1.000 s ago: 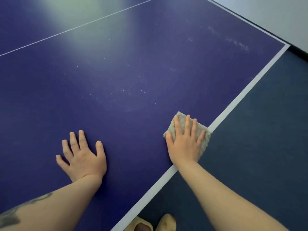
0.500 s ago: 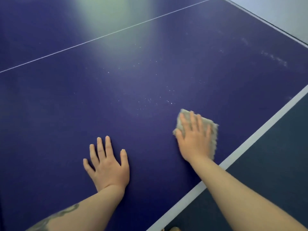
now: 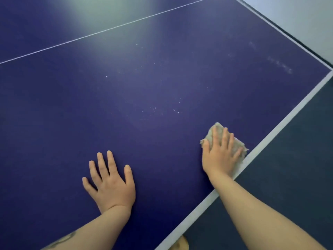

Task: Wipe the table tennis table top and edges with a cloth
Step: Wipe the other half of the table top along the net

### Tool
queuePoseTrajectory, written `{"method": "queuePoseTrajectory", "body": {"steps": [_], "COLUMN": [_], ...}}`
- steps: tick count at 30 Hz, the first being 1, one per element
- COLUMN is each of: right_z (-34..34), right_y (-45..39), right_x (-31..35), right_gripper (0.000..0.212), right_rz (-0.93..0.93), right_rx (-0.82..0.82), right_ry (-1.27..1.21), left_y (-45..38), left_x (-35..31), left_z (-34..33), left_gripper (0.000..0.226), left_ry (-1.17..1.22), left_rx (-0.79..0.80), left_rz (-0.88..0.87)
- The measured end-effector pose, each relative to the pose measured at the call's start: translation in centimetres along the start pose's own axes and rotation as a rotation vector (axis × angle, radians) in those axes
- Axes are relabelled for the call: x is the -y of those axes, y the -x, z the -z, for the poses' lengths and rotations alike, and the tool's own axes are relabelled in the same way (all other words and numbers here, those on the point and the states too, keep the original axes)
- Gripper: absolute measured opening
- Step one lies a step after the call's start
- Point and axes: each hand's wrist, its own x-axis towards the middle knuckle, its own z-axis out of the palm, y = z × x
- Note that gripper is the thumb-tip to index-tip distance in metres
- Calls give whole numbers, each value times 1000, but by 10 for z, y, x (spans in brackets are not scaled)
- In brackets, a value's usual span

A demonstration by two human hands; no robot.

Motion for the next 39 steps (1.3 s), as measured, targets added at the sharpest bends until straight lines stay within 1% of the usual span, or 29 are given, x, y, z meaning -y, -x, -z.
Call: {"method": "queuePoseTrajectory", "body": {"steps": [1, 2, 3, 4, 6, 8, 9, 11, 12, 13, 14, 17, 18, 19, 20, 21, 24, 26, 27, 28, 29, 30, 31, 33, 34, 35, 36, 37, 39], "right_z": [3, 1, -2, -6, -13, -16, -14, -6, -1, 2, 4, 12, 11, 7, 2, -3, -14, -15, -11, -9, -5, -2, 2, 8, 13, 14, 12, 8, -2], "right_y": [9, 23, 41, 59, 89, 99, 93, 61, 40, 18, -3, -30, -22, -8, 12, 34, 62, 40, 22, -1, -23, -44, -61, -74, -69, -57, -42, -22, 10], "right_x": [-18, -26, -25, -17, 12, 45, 61, 81, 85, 85, 79, 33, 18, 11, 12, 21, 73, 106, 117, 119, 116, 106, 88, 40, 17, 1, -6, -3, 27], "right_gripper": [61, 61, 61, 62, 64, 62, 61, 61, 63, 65, 64, 61, 61, 61, 61, 60, 61, 59, 58, 58, 59, 62, 63, 61, 60, 58, 57, 56, 58], "right_rz": [-140, -191, -169, -95, 172, 541, 698, 885, 907, 854, 721, 118, -39, -121, -113, -19, 465, 732, 802, 830, 787, 660, 459, 27, -145, -256, -295, -266, -24], "right_rx": [6, 7, -6, -28, -30, 2, 55, 154, 157, 159, 167, 83, 54, 25, -13, -51, -62, -23, 8, 6, 3, 26, 29, -24, -36, -27, -36, -65, -137], "right_ry": [-23, -37, -38, -29, 6, 27, 24, 27, 42, 71, 86, 40, -1, -15, 0, 2, -21, 7, 5, 22, 35, 44, 60, 44, -14, -66, -80, -63, -71], "left_y": [1, 1, 1, 1, 3, 6, 4, -8, -18, -30, -43, -73, -76, -76, -76, -76, -76, -79, -80, -79, -80, -80, -81, -81, -82, -82, -82, -81, -81], "left_x": [0, -1, -2, -2, -3, -3, -3, -6, -8, -10, -12, -16, -16, -17, -17, -16, -14, -13, -13, -13, -13, -12, -12, -12, -13, -14, -14, -15, -13], "left_z": [0, 1, 1, 1, 2, 5, 8, 14, 17, 20, 22, 19, 17, 14, 13, 12, 9, 7, 6, 5, 4, 3, 3, 3, 3, 4, 5, 6, 8], "left_gripper": [66, 67, 67, 67, 65, 64, 64, 61, 60, 59, 59, 57, 57, 57, 57, 57, 56, 53, 54, 58, 60, 61, 62, 62, 62, 62, 62, 62, 58], "left_ry": [-2, -1, 3, 11, 11, -2, 4, 55, 67, 64, 60, 63, 55, 51, 54, 55, 36, 29, 19, 10, 2, -3, -4, 4, 4, 2, 2, -1, -16], "left_rx": [8, 11, 8, 8, 8, 7, 8, 47, 60, 52, 34, -19, -38, -52, -59, -57, -69, -99, -113, -122, -126, -132, -136, -146, -144, -138, -128, -119, -98], "left_rz": [4, 6, 2, -6, -18, -32, -40, -54, -70, -95, -122, -136, -135, -135, -135, -133, -123, -118, -121, -125, -128, -129, -128, -124, -125, -123, -120, -118, -106]}}
